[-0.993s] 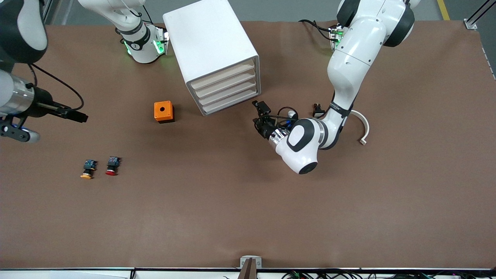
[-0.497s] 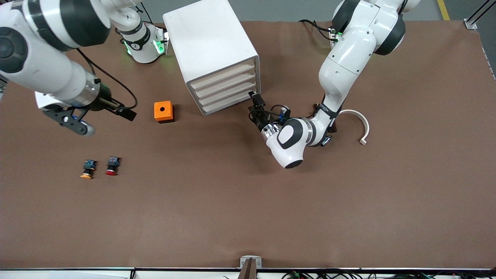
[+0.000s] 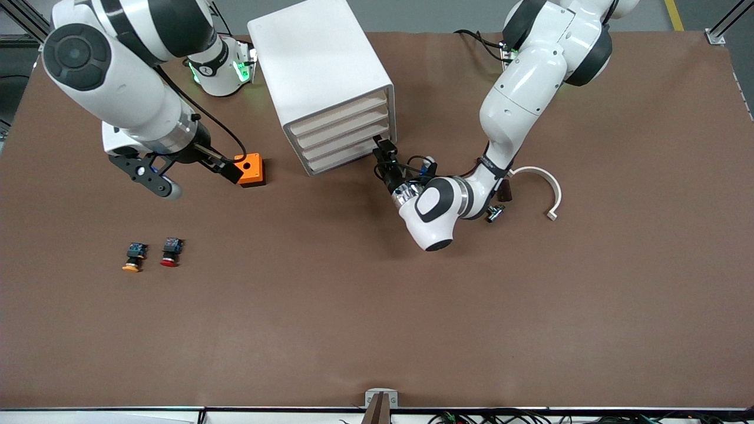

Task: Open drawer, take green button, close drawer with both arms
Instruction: 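Grasp the drawer front with the left gripper, then pull the drawer open with the left gripper while the right gripper approaches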

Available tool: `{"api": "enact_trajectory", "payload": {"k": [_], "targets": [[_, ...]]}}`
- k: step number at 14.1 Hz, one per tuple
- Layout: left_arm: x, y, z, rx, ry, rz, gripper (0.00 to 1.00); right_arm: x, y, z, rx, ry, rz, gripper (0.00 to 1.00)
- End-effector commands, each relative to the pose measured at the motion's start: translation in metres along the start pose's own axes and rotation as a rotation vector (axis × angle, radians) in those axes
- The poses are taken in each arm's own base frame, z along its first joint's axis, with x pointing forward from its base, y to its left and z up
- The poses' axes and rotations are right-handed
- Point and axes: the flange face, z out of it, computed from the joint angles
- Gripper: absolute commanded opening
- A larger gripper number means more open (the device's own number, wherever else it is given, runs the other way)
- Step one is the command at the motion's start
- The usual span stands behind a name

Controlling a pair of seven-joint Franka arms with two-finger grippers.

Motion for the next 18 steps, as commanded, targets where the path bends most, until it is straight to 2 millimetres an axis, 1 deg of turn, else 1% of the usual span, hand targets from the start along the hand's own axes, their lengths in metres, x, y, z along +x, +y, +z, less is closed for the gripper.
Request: {"api": "enact_trajectory", "payload": {"k": [1,2,3,4,5,7,8,10,13,15,18], "targets": [[0.005,0.005,0.015,0.041,0.008,-0.018,0.49,-0.01,-0.018,0.008,0.009,0.001,0.046,1.0],[0.007,0.007,0.021,0.046,0.016,-0.025,0.49,-0.016,-0.025,0.011,0.015,0.007,0.057,1.0],[0.007,0.007,0.025,0.052,0.022,-0.024,0.49,-0.016,-0.031,0.017,0.017,0.01,0.073,1.0],[0.005,0.005,0.033,0.065,0.029,-0.023,0.49,-0.016,-0.035,0.02,0.019,0.011,0.079,1.0],[0.005,0.005,0.038,0.071,0.033,-0.025,0.49,-0.02,-0.041,0.023,0.022,0.014,0.076,1.0],[0.002,0.002,0.045,0.083,0.04,-0.018,0.49,-0.023,-0.045,0.027,0.022,0.007,0.083,1.0],[0.001,0.004,0.053,0.09,0.05,-0.02,0.49,-0.022,-0.049,0.033,0.021,-0.004,0.087,1.0],[0.002,0.008,0.058,0.096,0.053,-0.027,0.49,-0.023,-0.053,0.036,0.04,-0.03,0.091,1.0],[0.002,0.011,0.06,0.092,0.05,-0.029,0.45,-0.023,-0.065,0.038,0.109,-0.048,0.1,1.0],[0.001,0.011,0.068,0.094,0.059,-0.026,0.41,-0.023,-0.072,0.054,0.087,-0.054,0.099,1.0],[0.0,0.011,0.067,0.099,0.049,0.079,0.34,-0.033,-0.087,0.078,0.045,-0.054,0.145,1.0]]}}
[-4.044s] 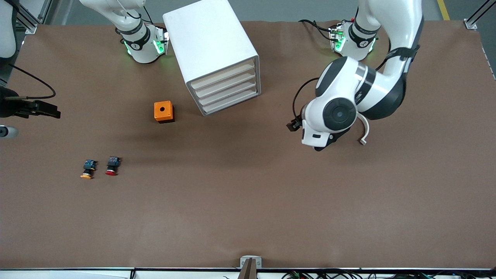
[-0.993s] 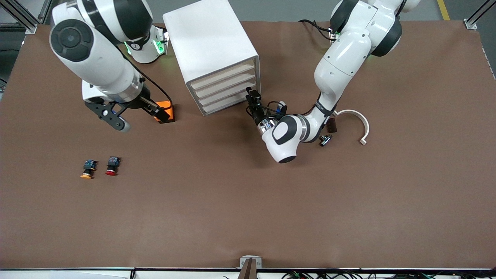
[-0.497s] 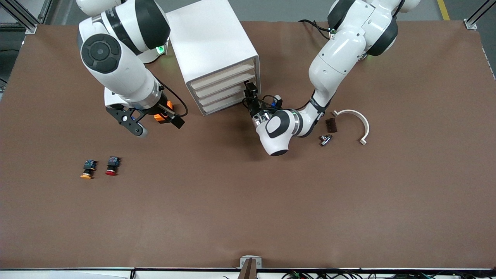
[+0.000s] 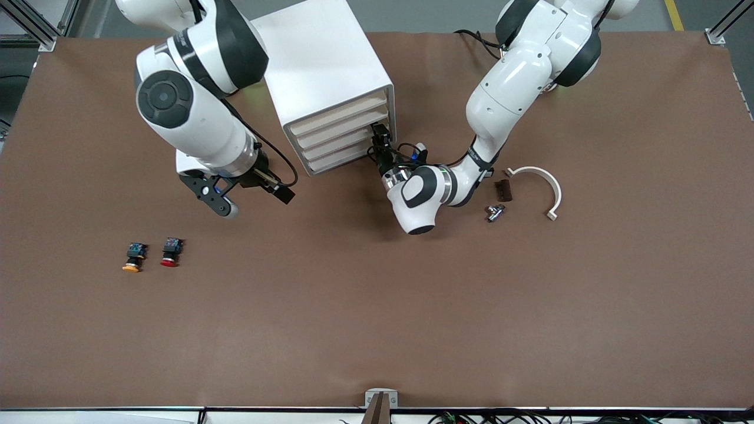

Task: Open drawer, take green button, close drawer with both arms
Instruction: 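Pull the drawer open with the left gripper while the right gripper approaches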

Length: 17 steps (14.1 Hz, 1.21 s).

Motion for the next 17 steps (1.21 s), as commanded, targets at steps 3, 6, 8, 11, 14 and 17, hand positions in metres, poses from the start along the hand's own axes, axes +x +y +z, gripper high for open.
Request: {"api": "enact_trajectory", "payload": {"k": [3,6,8,11,14,17], "targets": [[-0.005,0.0,0.004,0.01,-0.013,0.075,0.24,-0.008,-0.023,0.028,-0.001,0.005,0.06,1.0],[-0.005,0.001,0.002,0.01,-0.019,0.068,0.19,-0.016,-0.033,0.046,-0.011,0.012,0.094,1.0],[-0.004,0.002,0.0,0.01,-0.023,0.053,0.17,-0.019,-0.036,0.054,-0.018,0.013,0.094,1.0],[-0.003,0.002,-0.004,0.006,-0.032,0.024,0.14,-0.02,-0.039,0.063,-0.028,0.009,0.094,1.0],[-0.001,0.004,-0.008,0.009,-0.041,-0.042,0.14,-0.021,-0.045,0.072,-0.016,0.018,0.127,1.0],[0.003,0.005,-0.021,0.001,-0.067,-0.061,0.14,-0.037,-0.053,0.089,-0.034,0.019,0.118,1.0]]}}
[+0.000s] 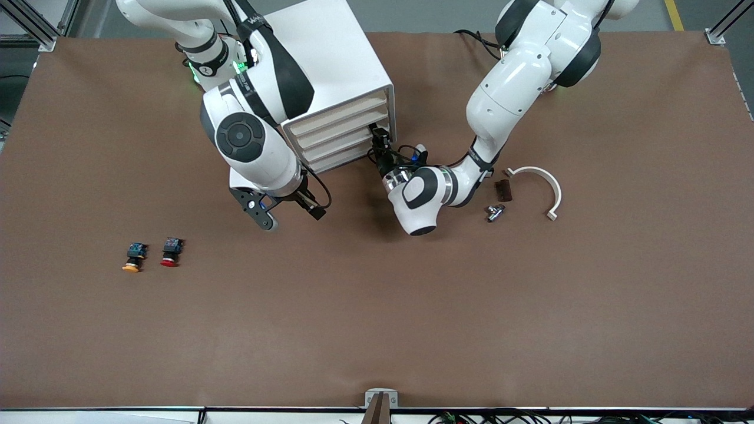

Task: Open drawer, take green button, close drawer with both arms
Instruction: 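Pull the drawer open with the left gripper while the right gripper approaches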

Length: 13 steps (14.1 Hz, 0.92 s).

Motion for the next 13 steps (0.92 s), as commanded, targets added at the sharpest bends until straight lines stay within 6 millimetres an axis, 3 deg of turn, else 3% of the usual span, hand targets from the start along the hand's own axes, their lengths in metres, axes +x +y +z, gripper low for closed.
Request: {"api": "enact_trajectory", "payload": {"k": [1,9,13], "targets": [[0.0,0.0,-0.018,0.005,-0.047,-0.015,0.14,-0.017,-0.01,0.011,-0.006,0.005,0.004,1.0],[0.028,0.006,-0.085,-0.033,-0.155,-0.025,0.15,-0.047,-0.017,0.035,-0.044,0.01,0.029,1.0],[0.04,0.007,-0.109,-0.039,-0.196,-0.031,0.16,-0.087,-0.019,0.055,-0.077,0.037,0.01,1.0]]}}
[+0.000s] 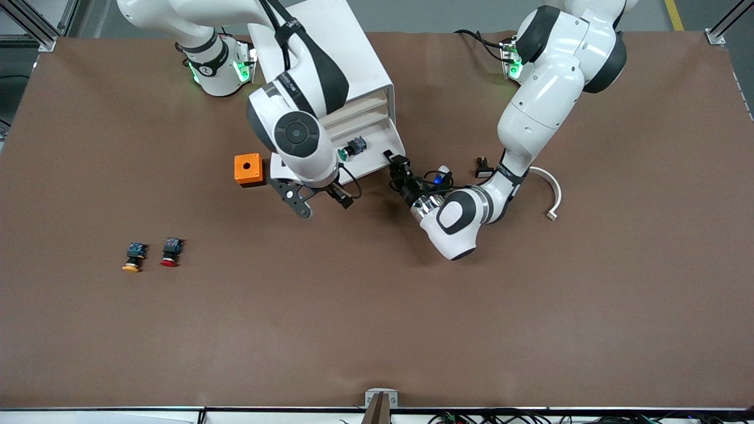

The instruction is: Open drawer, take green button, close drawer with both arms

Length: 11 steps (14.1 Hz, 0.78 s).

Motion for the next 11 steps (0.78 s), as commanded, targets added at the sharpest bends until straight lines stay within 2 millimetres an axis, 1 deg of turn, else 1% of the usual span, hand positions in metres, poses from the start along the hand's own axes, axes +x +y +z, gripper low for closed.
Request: {"api": "enact_trajectory", "payload": {"k": [1,6,7,8,9,10,11], "targets": [[0.002,0.003,-0.014,-0.002,-0.035,-0.015,0.16,-0.03,-0.004,0.007,-0.014,0.039,0.001,1.0],[0.011,0.006,-0.038,-0.012,-0.07,-0.022,0.16,-0.065,0.001,0.026,-0.043,0.062,-0.004,1.0],[0.018,0.011,-0.048,-0.027,-0.082,-0.036,0.16,-0.069,0.001,0.031,-0.034,0.066,-0.003,1.0],[0.02,0.013,-0.05,-0.029,-0.085,-0.042,0.16,-0.072,0.003,0.041,-0.031,0.071,0.0,1.0],[0.021,0.015,-0.05,-0.027,-0.087,-0.045,0.17,-0.082,0.005,0.048,-0.026,0.076,0.001,1.0],[0.022,0.017,-0.049,-0.025,-0.088,-0.045,0.2,-0.089,0.006,0.053,-0.024,0.08,0.003,1.0],[0.022,0.017,-0.05,-0.024,-0.09,-0.039,0.27,-0.096,0.006,0.056,-0.02,0.092,0.0,1.0]]}}
